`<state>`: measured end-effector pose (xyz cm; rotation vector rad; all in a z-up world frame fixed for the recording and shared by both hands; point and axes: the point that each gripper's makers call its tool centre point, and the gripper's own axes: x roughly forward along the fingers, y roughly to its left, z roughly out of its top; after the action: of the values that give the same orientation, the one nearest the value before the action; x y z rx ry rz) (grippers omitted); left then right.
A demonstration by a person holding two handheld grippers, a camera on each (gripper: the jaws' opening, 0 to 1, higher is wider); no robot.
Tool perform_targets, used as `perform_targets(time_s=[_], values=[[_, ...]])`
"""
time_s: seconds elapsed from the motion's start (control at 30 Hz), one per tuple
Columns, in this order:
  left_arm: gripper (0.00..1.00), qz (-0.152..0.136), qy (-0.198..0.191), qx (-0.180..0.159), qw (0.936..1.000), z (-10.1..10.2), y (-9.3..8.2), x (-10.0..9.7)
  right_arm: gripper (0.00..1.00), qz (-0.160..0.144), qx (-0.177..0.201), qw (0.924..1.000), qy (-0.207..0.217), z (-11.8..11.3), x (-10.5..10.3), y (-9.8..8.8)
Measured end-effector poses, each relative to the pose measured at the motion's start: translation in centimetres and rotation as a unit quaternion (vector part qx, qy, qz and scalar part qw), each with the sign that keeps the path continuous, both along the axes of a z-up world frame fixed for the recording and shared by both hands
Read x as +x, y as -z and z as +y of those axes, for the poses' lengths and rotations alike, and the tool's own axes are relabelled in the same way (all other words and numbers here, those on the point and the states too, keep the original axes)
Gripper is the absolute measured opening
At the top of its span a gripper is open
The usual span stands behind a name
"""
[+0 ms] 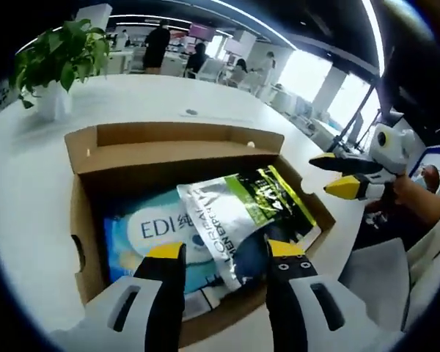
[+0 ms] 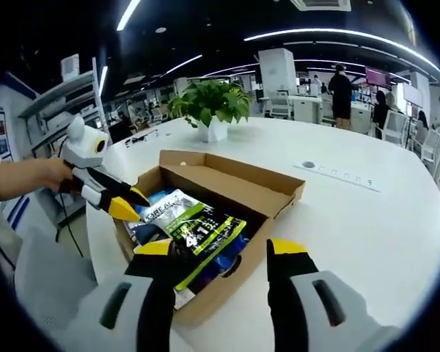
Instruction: Operate the shoe box by opening the lid, removing the specified soft item, and placing it in the target area until the item is outside and the box remains undamaged.
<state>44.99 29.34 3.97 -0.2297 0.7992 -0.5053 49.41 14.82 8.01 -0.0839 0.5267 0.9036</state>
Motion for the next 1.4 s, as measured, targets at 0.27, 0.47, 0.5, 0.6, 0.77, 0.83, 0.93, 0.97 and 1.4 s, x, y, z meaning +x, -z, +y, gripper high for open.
perform_targets(time_s=[0.27, 0.47, 0.5, 0.6, 0.77, 0.83, 0.93, 0.97, 1.4], values=[[0.31, 0.027, 0.011, -0.017, 0.9994, -0.9, 1.0, -0.4, 0.46, -0.001, 0.001, 1.0, -0.006, 0.3, -0.5, 0.1], [0.18, 0.041, 0.019, -0.022, 0.9987, -1.3, 1.5, -0.7, 0.45, 0.001, 0.004, 0.9999, -0.009, 0.5, -0.8, 0.2], [0.18, 0.043, 0.018, -0.024, 0.9986, -1.3, 1.5, -0.7, 0.45, 0.002, 0.004, 0.9999, -0.01, 0.6, -0.8, 0.3], [0.07, 0.049, 0.013, -0.031, 0.9983, -1.0, 1.3, -0.8, 0.44, 0.004, 0.004, 0.9999, -0.013, 0.9, -1.1, 0.5], [0.0, 0.05, 0.01, -0.027, 0.9983, -0.5, 1.2, -0.9, 0.43, 0.006, 0.009, 0.9997, -0.02, 1.7, -1.2, 0.5], [0.0, 0.049, 0.009, -0.025, 0.9985, -0.3, 1.1, -1.0, 0.42, 0.01, 0.01, 0.9997, -0.021, 2.1, -1.2, 0.6], [0.0, 0.05, 0.009, -0.02, 0.9985, 0.0, 1.1, -1.1, 0.42, 0.016, 0.011, 0.9995, -0.024, 2.6, -1.2, 0.9], [0.0, 0.05, 0.008, -0.019, 0.9985, 0.1, 1.1, -1.2, 0.41, 0.017, 0.011, 0.9995, -0.025, 2.6, -1.2, 1.0], [0.0, 0.052, -0.006, 0.002, 0.9986, 1.9, 1.2, -1.5, 0.36, 0.048, 0.0, 0.9978, -0.045, 4.7, -2.1, 2.8]])
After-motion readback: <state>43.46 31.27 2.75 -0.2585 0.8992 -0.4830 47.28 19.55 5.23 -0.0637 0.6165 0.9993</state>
